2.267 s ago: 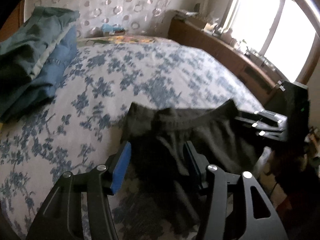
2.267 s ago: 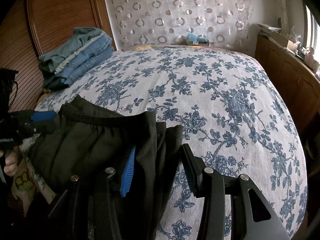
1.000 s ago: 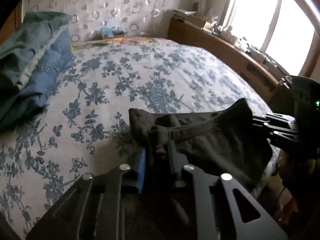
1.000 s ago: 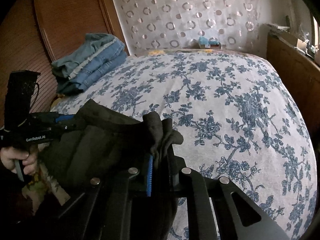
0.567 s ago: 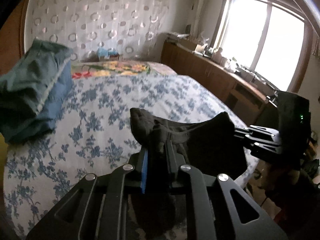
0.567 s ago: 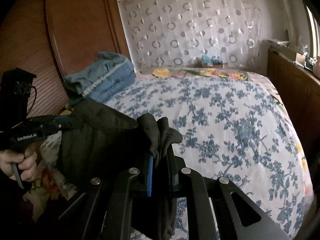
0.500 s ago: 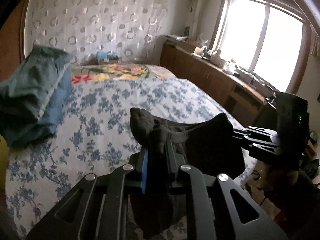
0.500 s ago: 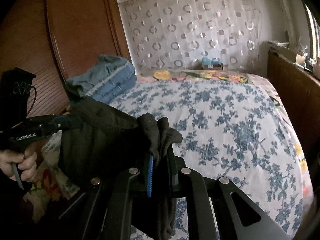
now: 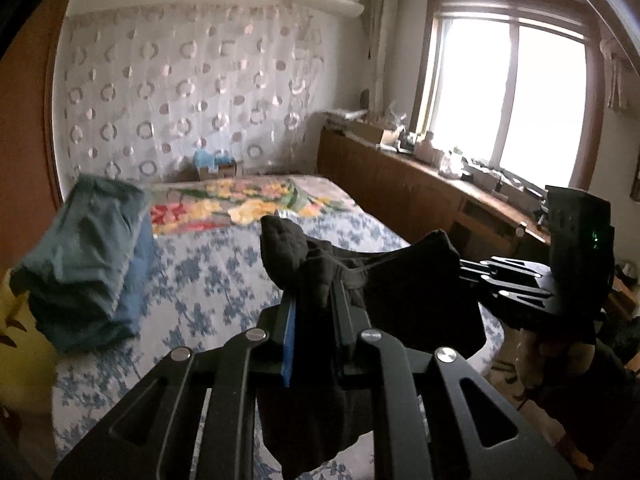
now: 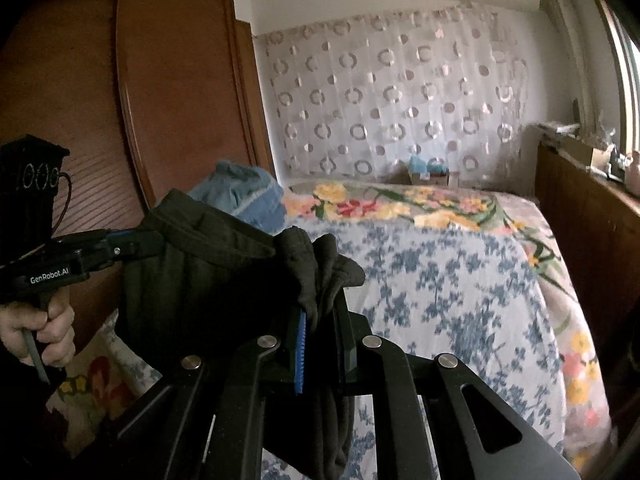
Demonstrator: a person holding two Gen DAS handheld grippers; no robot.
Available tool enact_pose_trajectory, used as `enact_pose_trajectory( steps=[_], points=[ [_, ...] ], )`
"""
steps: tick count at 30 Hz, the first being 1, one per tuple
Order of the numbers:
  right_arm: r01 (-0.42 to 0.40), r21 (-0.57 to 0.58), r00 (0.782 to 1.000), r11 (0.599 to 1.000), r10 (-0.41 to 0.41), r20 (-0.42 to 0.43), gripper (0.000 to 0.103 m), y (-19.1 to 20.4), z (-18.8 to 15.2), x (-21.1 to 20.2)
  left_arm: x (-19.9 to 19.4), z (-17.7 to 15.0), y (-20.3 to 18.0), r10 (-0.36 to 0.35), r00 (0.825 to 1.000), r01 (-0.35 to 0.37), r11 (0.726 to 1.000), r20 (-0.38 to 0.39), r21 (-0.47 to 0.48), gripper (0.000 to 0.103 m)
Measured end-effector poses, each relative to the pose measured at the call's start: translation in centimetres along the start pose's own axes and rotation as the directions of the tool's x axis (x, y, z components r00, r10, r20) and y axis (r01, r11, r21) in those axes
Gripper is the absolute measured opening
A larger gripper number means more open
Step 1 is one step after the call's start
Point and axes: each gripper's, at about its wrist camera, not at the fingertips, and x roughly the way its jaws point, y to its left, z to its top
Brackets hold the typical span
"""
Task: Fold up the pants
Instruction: 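Lift the folded black pants with both tools and carry them toward the jeans stack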
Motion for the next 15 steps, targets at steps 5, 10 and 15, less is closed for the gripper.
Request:
enact_pose_trajectory(
  steps=[5, 10, 15],
  points=[
    [-0.014, -0.016, 0.999, 1.0, 0.014, 0.044, 0.011, 0.2, 1.1, -0.5, -1.9, 1.4, -0.4, 0.007, 0.999, -0.008, 1.0, 0.051, 0.019, 0.015],
    [-0.032, -0.03, 0.997, 0.999, 0.034, 0.071, 0.011, 0.1, 1.7, 0.1, -3.1, 2.5, 0.0, 0.019, 0.997, -0.021, 0.999, 0.079, 0.033, 0.015],
    [-0.051, -0.047, 0.995, 0.998, 0.054, 0.083, 0.011, -0.6, 2.1, 2.3, -3.2, 3.3, 1.3, 0.042, 0.995, -0.044, 0.999, 0.086, 0.026, 0.015]
  ],
)
